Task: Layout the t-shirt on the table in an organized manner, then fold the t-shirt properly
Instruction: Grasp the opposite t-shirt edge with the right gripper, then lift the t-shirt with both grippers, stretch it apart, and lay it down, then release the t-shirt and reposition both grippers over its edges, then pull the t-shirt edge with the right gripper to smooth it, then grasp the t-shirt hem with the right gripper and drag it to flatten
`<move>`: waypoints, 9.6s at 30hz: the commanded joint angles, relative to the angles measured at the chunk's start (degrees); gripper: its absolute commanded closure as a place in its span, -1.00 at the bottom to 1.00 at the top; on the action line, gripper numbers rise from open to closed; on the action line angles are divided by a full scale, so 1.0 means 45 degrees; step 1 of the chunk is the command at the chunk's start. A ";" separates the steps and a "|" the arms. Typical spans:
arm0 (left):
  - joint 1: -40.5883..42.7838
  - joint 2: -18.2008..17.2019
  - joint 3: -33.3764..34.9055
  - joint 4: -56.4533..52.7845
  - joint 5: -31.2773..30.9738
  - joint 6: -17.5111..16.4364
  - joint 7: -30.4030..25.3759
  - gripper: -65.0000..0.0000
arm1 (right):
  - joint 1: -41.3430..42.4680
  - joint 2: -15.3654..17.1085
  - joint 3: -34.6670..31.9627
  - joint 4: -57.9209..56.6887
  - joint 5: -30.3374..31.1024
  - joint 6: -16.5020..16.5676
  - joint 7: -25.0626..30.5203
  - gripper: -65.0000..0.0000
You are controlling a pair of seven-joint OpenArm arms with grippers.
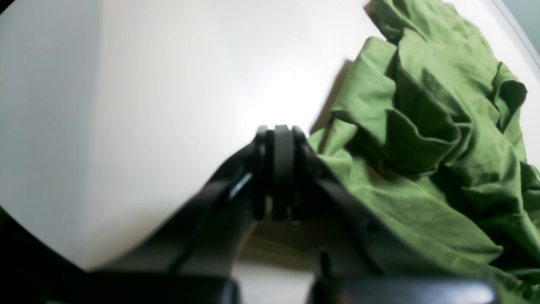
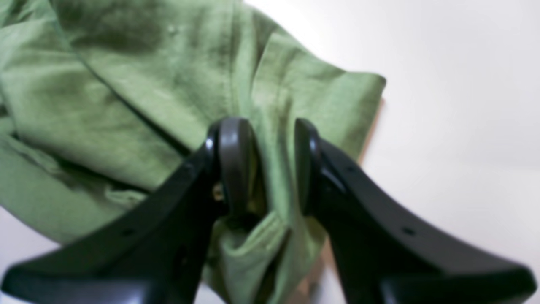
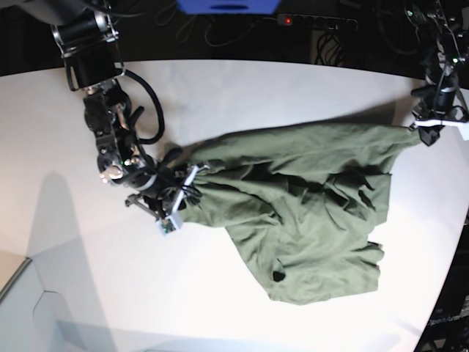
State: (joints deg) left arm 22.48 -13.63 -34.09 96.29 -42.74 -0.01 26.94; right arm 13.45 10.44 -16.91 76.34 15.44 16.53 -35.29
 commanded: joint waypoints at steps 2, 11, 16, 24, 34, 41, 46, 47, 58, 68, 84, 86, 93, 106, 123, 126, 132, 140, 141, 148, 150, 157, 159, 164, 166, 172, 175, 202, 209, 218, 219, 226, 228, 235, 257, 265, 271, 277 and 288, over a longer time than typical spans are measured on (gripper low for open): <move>-0.0063 -0.0185 -0.0093 0.0180 -0.0084 -0.0066 -0.0292 0.99 | 0.0302 0.0035 0.0055 0.0219 0.0095 -0.0011 0.0291 0.34; -0.0043 -0.0185 -0.0093 0.0180 -0.0084 -0.0066 -0.0292 0.99 | 0.0322 0.0074 0.0074 0.0219 0.0095 -0.0011 0.0291 0.59; -0.0043 -0.0185 -0.0093 0.0180 -0.0084 -0.0066 -0.0292 0.99 | 0.0361 0.0269 0.0074 0.0219 0.0095 -0.0011 0.0291 0.93; -0.0043 -0.0166 -0.0093 0.0180 -0.0084 -0.0066 -0.0292 0.99 | 0.0341 0.0289 0.0074 0.0277 0.0095 -0.0011 0.0291 0.99; -0.0180 -0.0009 -0.0543 0.1000 -0.0202 -0.0066 -0.0311 0.99 | 0.0322 0.0269 0.2790 0.1273 0.0134 0.0028 0.0057 1.00; -0.1508 0.0362 -0.0738 0.3188 -0.0202 0.0012 -0.0194 0.99 | 0.0459 0.0211 0.4607 0.4673 0.0153 0.0047 -0.1995 1.00; -0.2954 0.0323 -0.0718 0.3423 -0.0202 0.0051 0.0158 0.99 | 0.0634 0.0269 0.4783 0.6783 0.0153 0.0047 -0.2737 1.00; -0.3345 0.0284 -0.0738 0.3442 -0.0202 0.0051 0.0548 0.99 | 0.0654 0.0289 0.4783 0.7271 0.0153 0.0047 -0.2913 1.00; -0.9127 -0.0009 0.0844 0.3247 0.0951 0.0051 0.3362 0.99 | 0.2842 0.1246 0.4783 0.7642 0.0095 0.0047 -0.3147 1.00; -1.5613 0.0010 0.3755 -0.0250 0.3256 0.0051 0.3362 0.99 | 0.8175 0.2575 0.4763 0.4634 0.0095 0.0047 -0.3147 1.00; -1.8387 -0.0029 0.4615 -0.3337 0.3159 0.0051 0.2541 0.99 | 1.2590 0.3532 0.4822 0.1996 0.0114 0.0047 -0.3167 1.00; -1.7938 -0.0049 0.4576 -0.3102 0.3159 0.0051 0.2541 0.99 | 1.1614 0.3688 0.5212 0.2621 0.0153 0.0047 -0.3323 1.00; -1.6063 -0.0205 0.3794 -0.1852 0.3159 0.0051 0.2600 0.99 | 0.7179 0.2828 0.6717 0.5356 0.0153 0.0047 -0.3714 1.00; -0.9166 -0.0420 0.2095 0.1039 0.2553 -0.0046 0.4143 0.99 | -0.0088 -0.0336 0.8514 0.8697 0.0173 0.0067 -0.3636 1.00; -0.2407 -0.0830 -0.2438 0.1371 -0.2585 -0.0066 0.4143 0.99 | -0.6145 -0.3208 0.8494 0.8736 0.0173 0.2138 -0.3616 1.00; -0.2387 -0.1123 -0.2965 0.1313 -0.3171 -0.0066 0.4163 0.99 | -0.6965 -0.3345 0.8280 0.8736 0.0173 0.2157 -0.3694 1.00; -0.2387 -0.0849 -0.2809 0.1195 -0.3249 -0.0066 0.4163 0.99 | -0.8137 -0.3423 0.7322 0.8717 0.0173 0.2177 -0.3714 1.00; -0.2114 -0.0342 -0.2066 0.1215 -0.3288 -0.0066 0.4163 0.98 | -0.8567 -0.3150 0.7205 0.8736 0.0173 0.2177 -0.3714 0.97; -0.2114 -0.0361 -0.2047 0.1195 -0.3288 -0.0066 0.4163 0.98 | -0.8567 -0.3130 0.7225 0.8736 0.0173 0.2177 -0.3714 0.91; -0.2094 -0.0342 -0.2145 0.1195 -0.3327 -0.0066 0.5432 0.41 | -0.8782 -0.3130 0.8475 0.8736 0.0173 0.2177 -0.3636 0.38; -0.2114 -0.0322 -0.2574 0.1195 -0.3327 -0.0066 0.5784 0.27 | -0.8743 -0.3130 0.8905 0.8736 0.0173 0.2177 -0.3636 0.33; -0.2387 0.0030 -0.4645 0.1352 -0.3620 -0.0066 0.5823 0.26 | -0.8333 -0.3228 1.1249 0.8736 0.0173 0.2177 -0.3636 0.32; -0.2837 0.0030 -0.5016 0.1235 -0.4070 -0.0066 0.5921 0.26 | -0.8137 -0.3208 1.1894 0.8717 0.0173 0.2177 -0.3636 0.32; -0.4361 0.0049 -0.3883 0.1078 -0.4187 -0.0066 0.5843 0.26 | -0.7356 -0.3091 1.2460 0.8678 0.0173 0.2372 -0.3714 0.33; -0.5103 0.0342 -0.2535 0.0434 -0.4187 -0.0066 0.5784 0.26 | -0.7043 -0.2915 1.1894 0.8639 0.0153 0.3271 -0.3733 0.33; -0.7135 0.1104 -0.0132 -0.3571 -0.4167 -0.0046 0.5452 0.26 | -0.6907 -0.2915 0.9725 0.8521 0.0114 0.3740 -0.3733 0.33; -0.8053 0.1085 0.1313 -0.6150 -0.4167 -0.0046 0.4202 0.27 | -0.6907 -0.2974 0.8905 0.8502 0.0114 0.3740 -0.3733 0.33; -0.7486 -0.1553 0.5181 -0.9569 -0.2429 -0.0066 -0.2304 0.27 | -0.9212 -0.1626 0.6209 0.5825 0.0114 0.3779 -0.3675 1.00; -0.6412 -0.1553 0.5006 -0.6638 -0.2429 -0.0066 -0.2304 0.27 | -1.0286 -0.0473 0.4333 0.8912 0.0134 0.3798 -0.3655 1.00; -0.6412 -0.1103 0.4967 -0.5505 -0.2311 -0.0066 -0.1229 0.27 | -0.6867 -0.0200 0.4939 0.8541 0.0114 0.3798 -0.3714 1.00; -0.6412 -0.1045 0.4967 -0.5525 -0.2311 -0.0066 -0.1229 0.27 | -0.6438 -0.0219 0.4939 0.8287 0.0114 0.3798 -0.3714 1.00; -0.6529 -0.0947 0.5045 -0.6209 -0.2292 -0.0066 -0.1229 0.27 | -0.4191 -0.0200 0.4939 0.4809 0.0114 0.3759 -0.3675 1.00; -0.6881 -0.0947 0.5025 -0.6795 -0.2292 -0.0066 -0.1229 0.27 | -0.4250 -0.0161 0.4939 0.4106 0.0114 0.3759 -0.3636 1.00; -0.7154 -0.1006 0.4986 -0.8221 -0.2292 -0.0066 -0.1229 0.27 | -0.6203 0.0211 0.4919 0.5298 0.0114 0.3779 -0.3694 1.00; -0.7506 -0.1103 0.4947 -0.8612 -0.2331 -0.0066 -0.1249 0.27 | -0.9544 0.3512 0.2888 0.5747 0.0114 0.3798 -0.3616 1.00; -0.7447 -0.1064 0.3951 -0.8338 -0.2409 -0.0066 -0.1132 0.27 | -0.9114 0.3336 0.6013 0.6919 0.0114 0.3798 -0.3616 1.00; -0.7350 -0.1084 0.3970 -0.7322 -0.2351 -0.0066 -0.1112 0.27 | -0.6828 0.2477 0.7322 0.6919 0.0095 0.3798 -0.3714 1.00; -0.6666 -0.1006 0.3970 -0.6326 -0.2429 -0.0066 -0.1112 0.27 | -0.3195 0.1578 0.5857 0.4770 0.0095 0.3798 -0.3714 1.00; -0.3735 -0.0967 0.4048 -0.3435 -0.2311 -0.0066 -0.1112 0.27 | 0.0419 0.0484 0.3689 -0.0524 0.0095 0.3798 -0.3382 1.00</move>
State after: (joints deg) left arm 6.17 -17.15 -15.51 79.92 -52.88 0.01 23.05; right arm 13.93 12.23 -0.56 73.14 15.20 33.41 -51.79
